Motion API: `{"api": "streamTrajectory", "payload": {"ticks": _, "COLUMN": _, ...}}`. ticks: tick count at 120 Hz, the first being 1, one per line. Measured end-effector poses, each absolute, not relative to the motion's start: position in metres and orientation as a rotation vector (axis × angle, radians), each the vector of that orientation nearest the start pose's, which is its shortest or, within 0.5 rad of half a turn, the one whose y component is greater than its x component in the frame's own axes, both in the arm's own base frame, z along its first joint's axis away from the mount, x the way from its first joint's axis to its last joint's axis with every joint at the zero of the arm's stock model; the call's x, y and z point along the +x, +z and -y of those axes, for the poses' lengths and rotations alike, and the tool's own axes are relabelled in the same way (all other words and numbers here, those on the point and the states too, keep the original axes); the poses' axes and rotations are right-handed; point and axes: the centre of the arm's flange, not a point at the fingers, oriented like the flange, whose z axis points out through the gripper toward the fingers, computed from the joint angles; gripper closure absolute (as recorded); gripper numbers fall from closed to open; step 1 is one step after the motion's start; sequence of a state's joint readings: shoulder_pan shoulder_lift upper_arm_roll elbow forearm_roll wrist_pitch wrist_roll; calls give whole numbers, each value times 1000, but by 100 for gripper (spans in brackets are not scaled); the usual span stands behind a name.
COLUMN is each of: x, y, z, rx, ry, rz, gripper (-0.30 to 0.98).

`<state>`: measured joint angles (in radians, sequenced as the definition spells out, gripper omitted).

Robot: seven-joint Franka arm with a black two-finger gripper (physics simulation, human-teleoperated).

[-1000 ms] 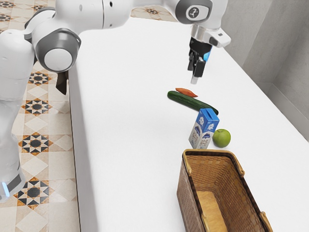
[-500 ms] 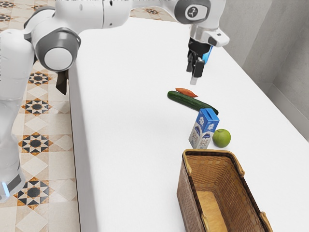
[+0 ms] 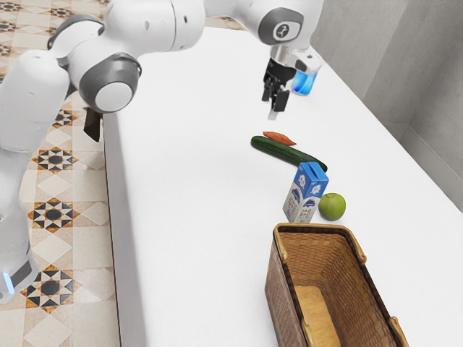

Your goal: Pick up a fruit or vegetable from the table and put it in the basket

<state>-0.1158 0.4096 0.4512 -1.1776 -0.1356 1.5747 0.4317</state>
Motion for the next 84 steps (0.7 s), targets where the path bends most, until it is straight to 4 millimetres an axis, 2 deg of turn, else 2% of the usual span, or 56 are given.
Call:
{"api": "streamTrajectory", "payload": {"ticks": 11, "x": 658, "y": 563, "z": -162, "rx": -3111, "ry": -29, "rz": -265, "gripper": 0}}
{"api": "streamTrajectory", "payload": {"ticks": 35, "x": 687, "y": 528, "z": -153, "rx": -3088, "ry": -54, "rz": -545, "gripper": 0}}
{"api": "streamTrajectory", "payload": {"ticks": 50, "x": 699, "y": 504, "z": -162, "rx": -3045, "ry": -58, "rz": -684, "gripper": 0}}
{"api": "streamTrajectory", "payload": {"ticks": 64, "x": 703, "y": 492, "z": -175, "rx": -2987, "ry": -53, "rz": -771, "gripper": 0}}
{"api": "streamTrajectory", "payload": {"ticks": 84, "x": 715, "y": 460, "z": -176, "rx": -2948, "ry": -38, "rz": -914, "gripper": 0}}
